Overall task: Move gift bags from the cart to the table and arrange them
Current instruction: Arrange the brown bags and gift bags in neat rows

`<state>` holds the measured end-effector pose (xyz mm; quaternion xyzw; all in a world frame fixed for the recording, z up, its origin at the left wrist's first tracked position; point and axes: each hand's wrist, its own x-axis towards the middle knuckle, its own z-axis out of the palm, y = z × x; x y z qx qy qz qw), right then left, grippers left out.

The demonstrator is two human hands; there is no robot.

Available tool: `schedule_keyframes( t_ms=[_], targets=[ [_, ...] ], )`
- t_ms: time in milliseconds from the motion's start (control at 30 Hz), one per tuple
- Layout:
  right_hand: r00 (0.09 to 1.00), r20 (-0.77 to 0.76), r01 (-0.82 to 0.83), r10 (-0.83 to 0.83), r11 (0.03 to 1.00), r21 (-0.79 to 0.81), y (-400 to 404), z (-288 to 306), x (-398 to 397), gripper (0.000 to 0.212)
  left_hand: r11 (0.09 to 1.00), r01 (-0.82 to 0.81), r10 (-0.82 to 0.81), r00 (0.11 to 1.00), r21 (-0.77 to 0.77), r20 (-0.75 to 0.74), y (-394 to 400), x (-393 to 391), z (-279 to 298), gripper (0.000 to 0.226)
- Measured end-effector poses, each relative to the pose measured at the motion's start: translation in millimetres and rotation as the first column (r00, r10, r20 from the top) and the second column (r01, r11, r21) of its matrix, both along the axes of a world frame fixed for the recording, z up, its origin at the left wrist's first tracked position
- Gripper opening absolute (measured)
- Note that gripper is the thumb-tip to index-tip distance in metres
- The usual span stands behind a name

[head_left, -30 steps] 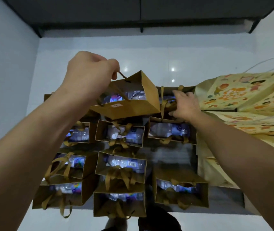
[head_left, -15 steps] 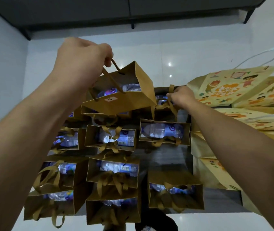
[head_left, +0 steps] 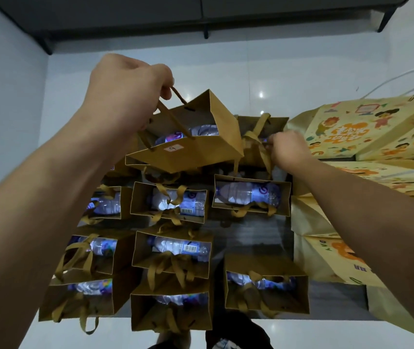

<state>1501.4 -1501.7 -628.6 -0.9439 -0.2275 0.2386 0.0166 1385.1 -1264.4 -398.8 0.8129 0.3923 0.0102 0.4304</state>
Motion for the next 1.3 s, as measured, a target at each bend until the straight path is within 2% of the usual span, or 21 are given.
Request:
schedule_keyframes(
  t_ms=[267, 433, 567, 733, 867, 1067, 1233, 1300],
  targets=[
    [0.987, 0.14, 0.051, -0.078, 0.982, 0.183, 10, 28, 6, 0.018, 1.0, 0.006, -0.006, 1.0, 0.021, 0.01, 1, -2, 12, 0.025],
    [0.964, 0.209, 0.109, -0.163, 0.963, 0.248, 12, 69, 12, 0.017, 0.999, 0.03, -0.031, 0.999, 0.029, 0.036, 0, -3, 27, 0.027],
    [0.932, 0.298, 0.114, -0.207, 0.946, 0.303, 9, 121, 15, 0.021, 0.998, 0.063, -0.064, 0.996, 0.011, 0.06, -7, -1, 45, 0.026],
    [0.867, 0.348, 0.191, -0.357, 0.883, 0.429, -6, 205, 8, 0.023, 0.989, 0.149, -0.149, 0.989, 0.008, 0.018, -22, 6, 66, 0.023],
    [0.799, 0.439, 0.174, -0.411, 0.857, 0.485, -39, 270, -12, 0.025, 0.98, 0.187, -0.188, 0.982, -0.062, -0.012, -33, 19, 71, 0.019],
    [0.792, 0.492, 0.139, -0.362, 0.891, 0.432, -97, 329, -54, 0.021, 0.963, 0.191, -0.207, 0.976, -0.189, -0.07, -55, 47, 51, 0.019],
    [0.794, 0.541, 0.067, -0.278, 0.924, 0.377, -134, 324, -86, 0.026, 0.95, 0.23, -0.252, 0.964, -0.21, -0.081, -78, 69, 30, 0.018],
    [0.79, 0.547, 0.042, -0.277, 0.914, 0.403, -141, 314, -102, 0.022, 0.947, 0.23, -0.257, 0.962, -0.225, -0.098, -83, 76, 21, 0.019]
  ],
)
